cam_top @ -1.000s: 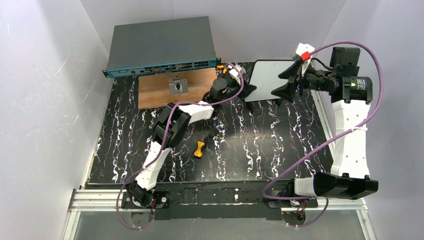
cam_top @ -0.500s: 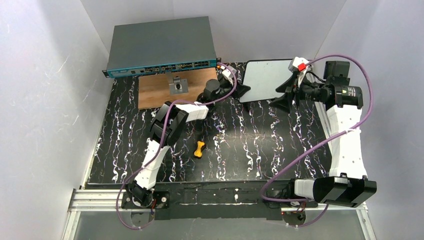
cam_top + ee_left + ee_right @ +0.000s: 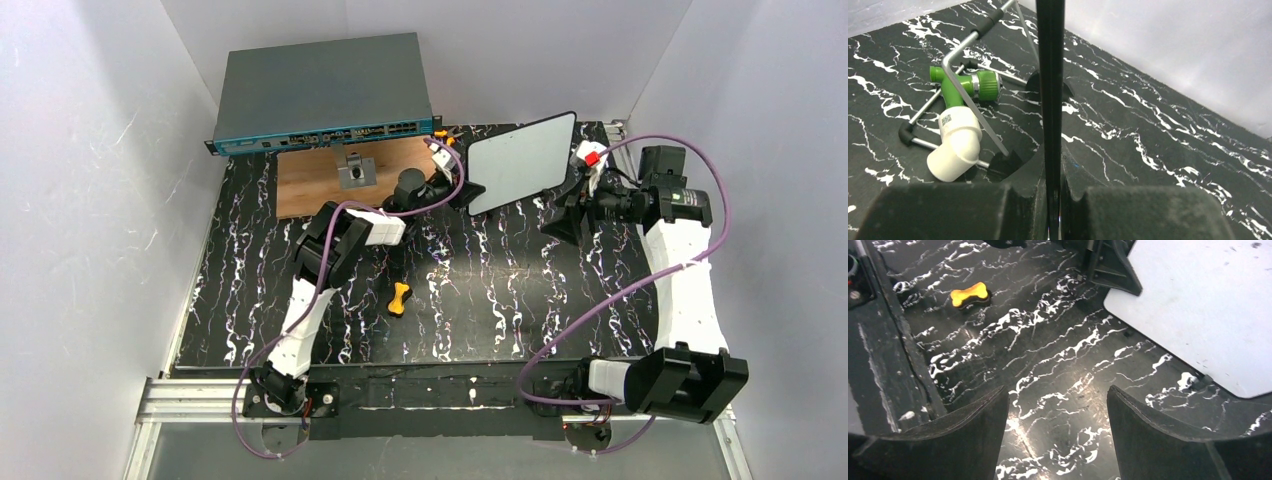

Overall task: Erase the whiteboard
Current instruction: Place the whiteboard on the whiteboard stand.

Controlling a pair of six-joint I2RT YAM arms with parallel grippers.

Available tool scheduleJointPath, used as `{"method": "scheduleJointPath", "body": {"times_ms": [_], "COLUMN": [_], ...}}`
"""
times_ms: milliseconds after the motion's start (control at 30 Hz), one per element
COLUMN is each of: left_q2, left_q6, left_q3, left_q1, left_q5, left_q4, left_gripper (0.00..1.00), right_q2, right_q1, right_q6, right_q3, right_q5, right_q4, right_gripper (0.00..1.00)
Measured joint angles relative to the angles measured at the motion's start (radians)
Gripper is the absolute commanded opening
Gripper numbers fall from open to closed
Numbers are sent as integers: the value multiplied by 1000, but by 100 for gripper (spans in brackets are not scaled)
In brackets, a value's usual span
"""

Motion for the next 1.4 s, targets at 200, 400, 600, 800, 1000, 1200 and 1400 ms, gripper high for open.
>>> {"method": "scheduleJointPath", "body": {"times_ms": [200, 400, 600, 800, 1000, 1200, 1400], "left_q2": [-18, -34, -48, -79, -84, -85, -85], "left_q6": [72, 115, 190, 272, 330, 370, 409], "left_q3": [-40, -18, 64, 74, 89, 101, 111], "left_q1": [5, 9, 33, 60, 73, 88, 98], "left_q5": [8, 42, 121, 175, 205, 236, 250], "left_q4": [-23, -151, -382, -520, -578, -614, -642], "left_gripper": [0, 0, 0, 0, 0, 0, 0], "right_q2": [109, 150, 145, 140, 135, 132, 132], "right_q1": [-18, -18, -19, -19, -19, -25, -32], "right_q6": [-136, -193, -204, -203, -195, -185, -183], "right_q3": [167, 221, 122, 44, 32, -29, -93], "right_q5": [12, -17, -23, -27, -31, -30, -31], "right_q4": [-109, -174, -174, -165, -145, -129, -107], "right_gripper": [78, 78, 78, 77, 77, 76, 75]}}
